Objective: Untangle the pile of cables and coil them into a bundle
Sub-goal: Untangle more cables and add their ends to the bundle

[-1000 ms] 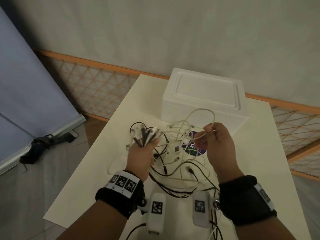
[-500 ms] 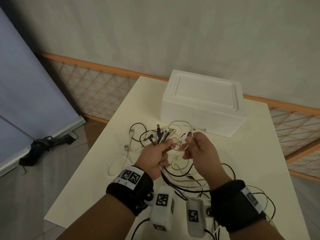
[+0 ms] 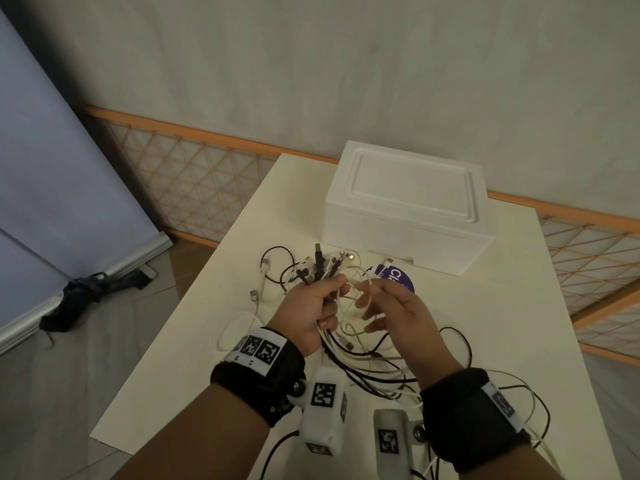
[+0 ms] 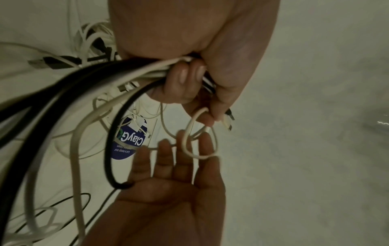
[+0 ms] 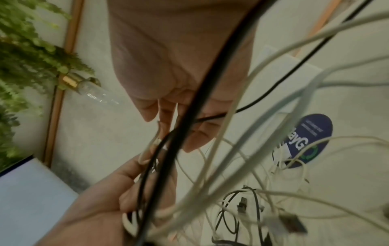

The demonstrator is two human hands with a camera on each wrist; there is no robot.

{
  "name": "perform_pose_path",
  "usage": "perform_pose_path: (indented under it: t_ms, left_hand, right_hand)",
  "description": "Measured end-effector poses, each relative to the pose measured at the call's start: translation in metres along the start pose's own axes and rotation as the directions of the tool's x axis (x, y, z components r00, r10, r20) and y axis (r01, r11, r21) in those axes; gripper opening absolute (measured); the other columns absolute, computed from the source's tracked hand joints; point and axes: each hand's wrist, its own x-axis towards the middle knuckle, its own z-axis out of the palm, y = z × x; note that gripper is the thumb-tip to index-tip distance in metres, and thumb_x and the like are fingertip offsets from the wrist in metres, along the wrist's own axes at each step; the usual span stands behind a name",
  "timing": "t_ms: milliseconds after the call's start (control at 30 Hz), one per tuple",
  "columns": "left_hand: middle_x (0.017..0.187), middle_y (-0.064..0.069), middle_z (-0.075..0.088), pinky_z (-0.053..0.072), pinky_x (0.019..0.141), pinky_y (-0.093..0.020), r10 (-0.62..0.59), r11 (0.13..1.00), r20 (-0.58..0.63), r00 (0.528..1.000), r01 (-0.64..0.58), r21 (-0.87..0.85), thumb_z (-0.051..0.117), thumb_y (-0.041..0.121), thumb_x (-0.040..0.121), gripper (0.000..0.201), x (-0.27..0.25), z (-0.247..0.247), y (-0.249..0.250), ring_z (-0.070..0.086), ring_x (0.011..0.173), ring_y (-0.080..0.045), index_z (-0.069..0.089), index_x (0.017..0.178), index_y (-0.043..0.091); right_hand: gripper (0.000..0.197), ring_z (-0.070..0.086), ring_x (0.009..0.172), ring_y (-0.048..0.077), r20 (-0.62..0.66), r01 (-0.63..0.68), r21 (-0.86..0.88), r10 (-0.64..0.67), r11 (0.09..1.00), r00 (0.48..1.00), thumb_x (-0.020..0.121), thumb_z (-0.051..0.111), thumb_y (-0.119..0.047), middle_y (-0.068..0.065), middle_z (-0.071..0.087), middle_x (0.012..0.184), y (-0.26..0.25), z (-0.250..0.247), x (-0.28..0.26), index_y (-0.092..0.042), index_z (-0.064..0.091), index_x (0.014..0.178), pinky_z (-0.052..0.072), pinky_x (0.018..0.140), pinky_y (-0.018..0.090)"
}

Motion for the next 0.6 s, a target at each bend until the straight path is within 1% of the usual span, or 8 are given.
perform_pose_path:
  t_ms: [67, 167, 267, 333, 400, 500, 533, 600]
  left_hand:
    - [0.062, 0.003, 0.062, 0.021, 0.031, -0.013, 0.002, 1.0, 0.01, 1.0, -0.002, -0.016, 0.059, 0.013, 0.091, 0.011, -0.002, 0.0, -0.001, 0.026, 0.029, -0.002, 0.061, 0.081, 0.008]
    - [0.068, 0.0, 0.059, 0.02, 0.031, -0.012, 0.003, 0.998, 0.035, 0.999, -0.001, -0.056, 0.056, 0.01, 0.091, 0.014, -0.004, -0.003, -0.002, 0.025, 0.03, -0.002, 0.061, 0.078, 0.01]
    - [0.064, 0.003, 0.049, 0.019, 0.031, -0.013, -0.003, 0.994, 0.107, 0.994, 0.015, -0.108, 0.058, 0.019, 0.09, 0.013, -0.007, -0.004, -0.001, 0.023, 0.03, -0.003, 0.063, 0.078, 0.015]
    - [0.059, 0.006, 0.047, 0.018, 0.032, -0.014, 0.023, 0.993, 0.103, 0.994, -0.011, -0.115, 0.061, 0.025, 0.088, 0.012, -0.008, -0.006, -0.001, 0.023, 0.03, -0.003, 0.061, 0.078, 0.017]
    - [0.056, 0.006, 0.048, 0.018, 0.032, -0.013, 0.068, 0.994, 0.029, 0.997, -0.065, -0.091, 0.06, 0.024, 0.091, 0.016, -0.002, -0.01, -0.001, 0.023, 0.03, -0.003, 0.058, 0.077, 0.016]
    - [0.056, 0.008, 0.052, 0.02, 0.03, -0.013, 0.104, 0.99, -0.103, 0.989, -0.113, -0.088, 0.057, 0.024, 0.094, 0.018, 0.009, -0.021, 0.0, 0.023, 0.028, -0.004, 0.057, 0.077, 0.016]
    - [0.056, 0.008, 0.052, 0.02, 0.03, -0.012, 0.114, 0.986, -0.136, 0.984, -0.129, -0.103, 0.057, 0.024, 0.094, 0.02, 0.012, -0.026, 0.0, 0.023, 0.028, -0.003, 0.056, 0.077, 0.016]
    - [0.054, 0.008, 0.05, 0.02, 0.029, -0.012, 0.132, 0.979, -0.178, 0.975, -0.156, -0.131, 0.055, 0.026, 0.095, 0.022, 0.017, -0.033, 0.001, 0.021, 0.027, -0.003, 0.054, 0.076, 0.016]
  right_hand:
    - [0.026, 0.057, 0.074, 0.014, -0.02, -0.003, 0.056, 0.004, 0.998, 1.0, 0.094, 0.046, -0.004, 0.002, 0.065, 0.082, 0.0, -0.002, 0.003, -0.01, 0.071, 0.096, 0.052, 0.061, 0.028]
    - [0.027, 0.056, 0.079, 0.017, -0.03, 0.012, 0.066, -0.01, 0.998, 1.0, 0.087, 0.048, 0.002, 0.002, 0.064, 0.085, 0.001, -0.004, 0.008, -0.011, 0.072, 0.088, 0.051, 0.064, 0.028]
    - [0.016, 0.053, 0.077, 0.024, 0.088, -0.023, 0.337, -0.007, 0.941, 0.996, 0.07, 0.051, -0.001, 0.007, 0.058, 0.076, -0.002, -0.009, 0.009, -0.011, 0.064, 0.073, 0.046, 0.07, 0.032]
    - [0.013, 0.053, 0.071, 0.021, 0.116, -0.04, 0.562, -0.031, 0.826, 0.993, 0.07, 0.051, -0.002, 0.006, 0.053, 0.069, -0.005, -0.013, 0.01, -0.014, 0.056, 0.068, 0.045, 0.071, 0.033]
    - [0.016, 0.052, 0.062, 0.018, 0.039, 0.003, 0.679, -0.039, 0.734, 0.998, 0.079, 0.051, -0.008, 0.002, 0.047, 0.062, -0.01, -0.014, 0.009, -0.015, 0.051, 0.064, 0.047, 0.067, 0.031]
    - [0.032, 0.042, 0.053, 0.015, -0.19, 0.095, 0.71, 0.06, 0.698, 0.98, 0.094, 0.048, -0.016, 0.001, 0.038, 0.057, -0.008, -0.018, 0.007, -0.016, 0.044, 0.062, 0.044, 0.056, 0.027]
    - [0.032, 0.039, 0.052, 0.015, -0.262, 0.11, 0.69, 0.105, 0.715, 0.959, 0.095, 0.048, -0.017, 0.001, 0.037, 0.056, -0.005, -0.021, 0.007, -0.016, 0.043, 0.063, 0.041, 0.053, 0.026]
    - [0.028, 0.038, 0.048, 0.015, -0.383, 0.022, 0.462, 0.177, 0.887, 0.907, 0.096, 0.048, -0.018, 0.001, 0.041, 0.055, 0.005, -0.029, 0.009, -0.012, 0.045, 0.07, 0.038, 0.045, 0.025]
